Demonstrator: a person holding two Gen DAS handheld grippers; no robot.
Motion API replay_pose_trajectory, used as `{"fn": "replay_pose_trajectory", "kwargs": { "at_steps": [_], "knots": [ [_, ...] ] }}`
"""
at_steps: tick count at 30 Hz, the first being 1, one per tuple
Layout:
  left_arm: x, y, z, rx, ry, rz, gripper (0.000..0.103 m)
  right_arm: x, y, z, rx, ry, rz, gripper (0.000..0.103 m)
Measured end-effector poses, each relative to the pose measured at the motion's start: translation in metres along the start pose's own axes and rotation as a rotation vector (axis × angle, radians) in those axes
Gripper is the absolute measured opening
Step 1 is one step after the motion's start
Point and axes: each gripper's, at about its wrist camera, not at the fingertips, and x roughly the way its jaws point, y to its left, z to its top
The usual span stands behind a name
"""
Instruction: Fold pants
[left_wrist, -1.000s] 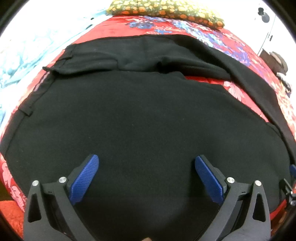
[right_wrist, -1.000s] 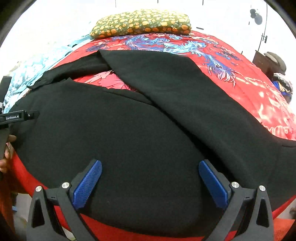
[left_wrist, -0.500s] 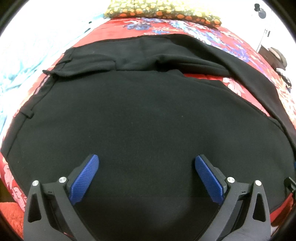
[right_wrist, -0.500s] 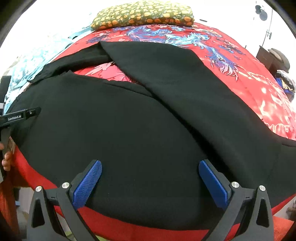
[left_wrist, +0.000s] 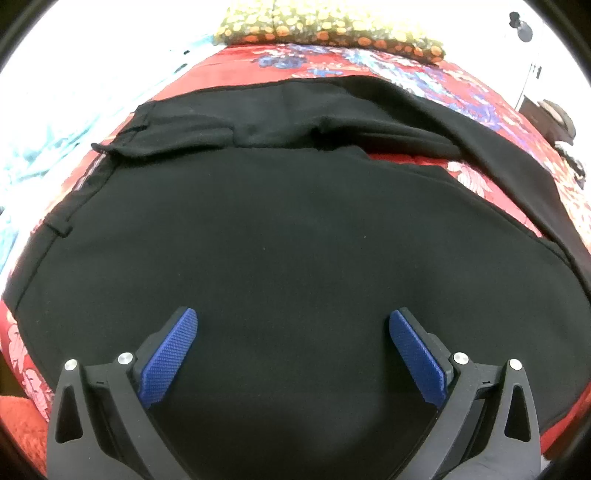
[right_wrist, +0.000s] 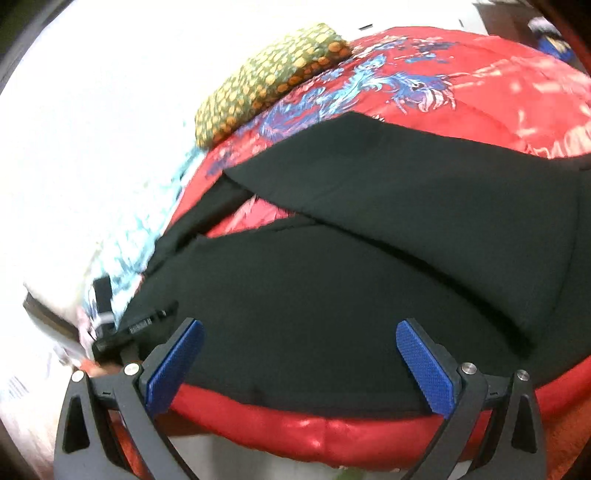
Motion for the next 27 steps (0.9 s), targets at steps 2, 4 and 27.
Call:
{"fn": "replay_pose_trajectory", "kwargs": {
  "at_steps": [2,4,27],
  "knots": [
    [0.0,0.0,0.0,0.001,-0.002,-0.001,0.103,-0.002,-0.013,0.006,0.045,-0.006,0.012,0.102],
    [0.0,0.001,0.0,0.002,-0.005,-0.002,0.103,-0.009,-0.03,0.006,0.152,-0.024,0.069,0.099],
    [-0.001,0.001,0.002,-0.012,0.006,0.008,0.103,-0.036,-0.117,0.034,0.498,-0.124,0.042,0.019]
  ]
}}
